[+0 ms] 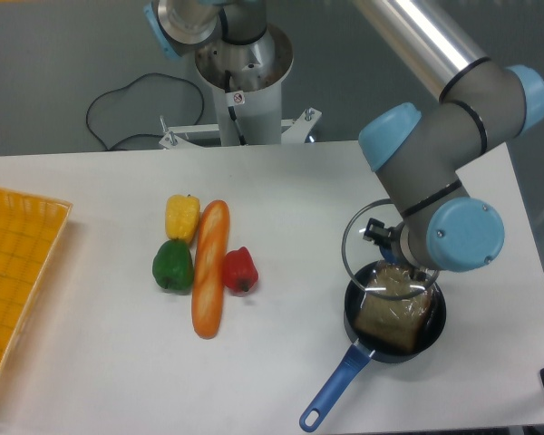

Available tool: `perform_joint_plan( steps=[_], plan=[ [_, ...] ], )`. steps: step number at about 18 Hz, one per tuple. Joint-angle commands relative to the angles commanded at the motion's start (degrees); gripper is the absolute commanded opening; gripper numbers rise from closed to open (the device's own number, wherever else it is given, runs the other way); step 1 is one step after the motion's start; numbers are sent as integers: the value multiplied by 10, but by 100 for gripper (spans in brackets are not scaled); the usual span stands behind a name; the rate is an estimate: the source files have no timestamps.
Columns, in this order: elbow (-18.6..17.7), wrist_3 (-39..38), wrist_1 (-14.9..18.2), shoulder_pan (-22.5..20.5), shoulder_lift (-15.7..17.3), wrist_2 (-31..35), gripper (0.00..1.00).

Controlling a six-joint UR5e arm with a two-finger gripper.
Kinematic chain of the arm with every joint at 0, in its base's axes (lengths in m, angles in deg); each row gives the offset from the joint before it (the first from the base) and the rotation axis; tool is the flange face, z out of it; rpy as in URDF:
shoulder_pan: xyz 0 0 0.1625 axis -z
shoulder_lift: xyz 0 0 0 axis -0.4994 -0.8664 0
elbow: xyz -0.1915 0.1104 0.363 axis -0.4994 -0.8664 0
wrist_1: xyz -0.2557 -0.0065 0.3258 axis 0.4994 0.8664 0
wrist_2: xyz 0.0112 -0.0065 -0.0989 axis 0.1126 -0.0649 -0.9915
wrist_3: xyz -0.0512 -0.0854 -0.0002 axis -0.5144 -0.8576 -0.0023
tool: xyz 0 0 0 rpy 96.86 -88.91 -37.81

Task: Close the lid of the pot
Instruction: 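Tilt and lower the glass lid toward the pan rim, then lower the lid further onto the pan over the sandwich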

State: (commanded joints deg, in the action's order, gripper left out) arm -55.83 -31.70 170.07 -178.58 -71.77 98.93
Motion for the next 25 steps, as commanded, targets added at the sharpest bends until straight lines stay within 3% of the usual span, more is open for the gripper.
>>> perform_joint_plan(
  steps=[10,25],
  plan=[
    [29,-6,24,0,-25,1,45],
    [83,-20,22,-1,-58,4,45]
  ],
)
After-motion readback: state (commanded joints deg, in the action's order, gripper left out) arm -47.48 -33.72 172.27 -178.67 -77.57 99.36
